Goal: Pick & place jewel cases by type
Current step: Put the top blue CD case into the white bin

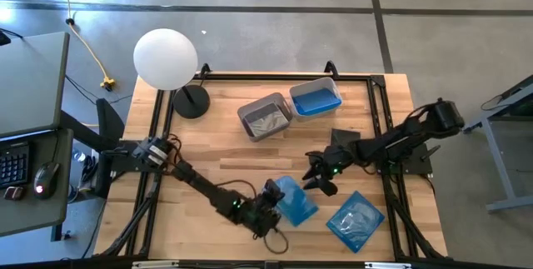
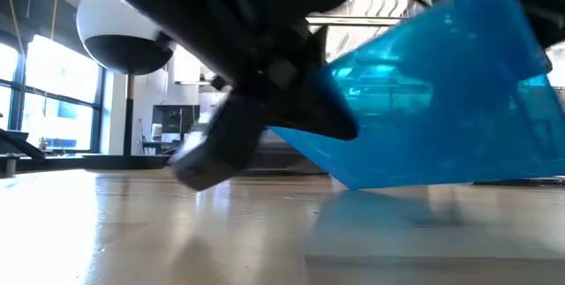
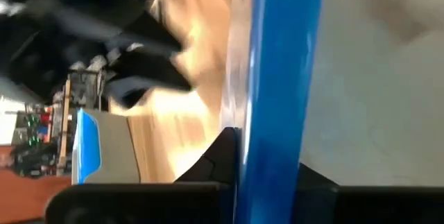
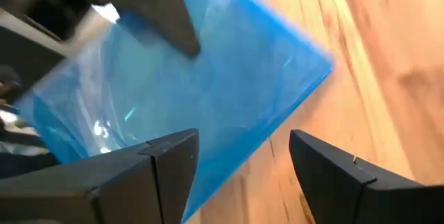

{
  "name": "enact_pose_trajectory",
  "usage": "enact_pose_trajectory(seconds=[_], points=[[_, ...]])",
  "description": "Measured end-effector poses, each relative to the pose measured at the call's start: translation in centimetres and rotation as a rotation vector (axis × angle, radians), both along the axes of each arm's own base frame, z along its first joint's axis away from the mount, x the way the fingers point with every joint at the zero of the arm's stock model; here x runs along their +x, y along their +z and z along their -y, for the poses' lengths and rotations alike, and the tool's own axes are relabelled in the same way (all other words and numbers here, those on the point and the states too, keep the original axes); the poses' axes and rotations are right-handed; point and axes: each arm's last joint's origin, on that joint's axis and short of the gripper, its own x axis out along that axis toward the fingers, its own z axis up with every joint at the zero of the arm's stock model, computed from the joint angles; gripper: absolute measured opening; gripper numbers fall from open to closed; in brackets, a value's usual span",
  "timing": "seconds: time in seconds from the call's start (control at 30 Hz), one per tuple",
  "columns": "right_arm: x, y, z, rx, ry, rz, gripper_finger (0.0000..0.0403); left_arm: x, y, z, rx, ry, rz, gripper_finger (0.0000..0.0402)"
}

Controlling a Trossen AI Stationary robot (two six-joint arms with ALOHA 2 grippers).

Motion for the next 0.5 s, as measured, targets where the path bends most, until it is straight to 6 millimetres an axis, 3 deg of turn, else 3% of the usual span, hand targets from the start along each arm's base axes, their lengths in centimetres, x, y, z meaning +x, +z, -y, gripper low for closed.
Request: enact_pose_trajectory(seconds=[0.23,0.37,0.5], points=[[-1.2,3.8,0.3,-0.032,0.017,0.138,0.022,-2.5,0.5,3.8,0.075,0.021,0.064,0.0012],[-2.3,5.6,0.1,-0.042,0.046,0.197,0.022,-2.9,2.9,5.5,0.149,0.126,0.168,0.0011],[-3.5,6.7,-0.8,-0.049,0.109,0.227,0.022,-2.0,5.7,5.2,0.267,0.27,0.241,0.0011]])
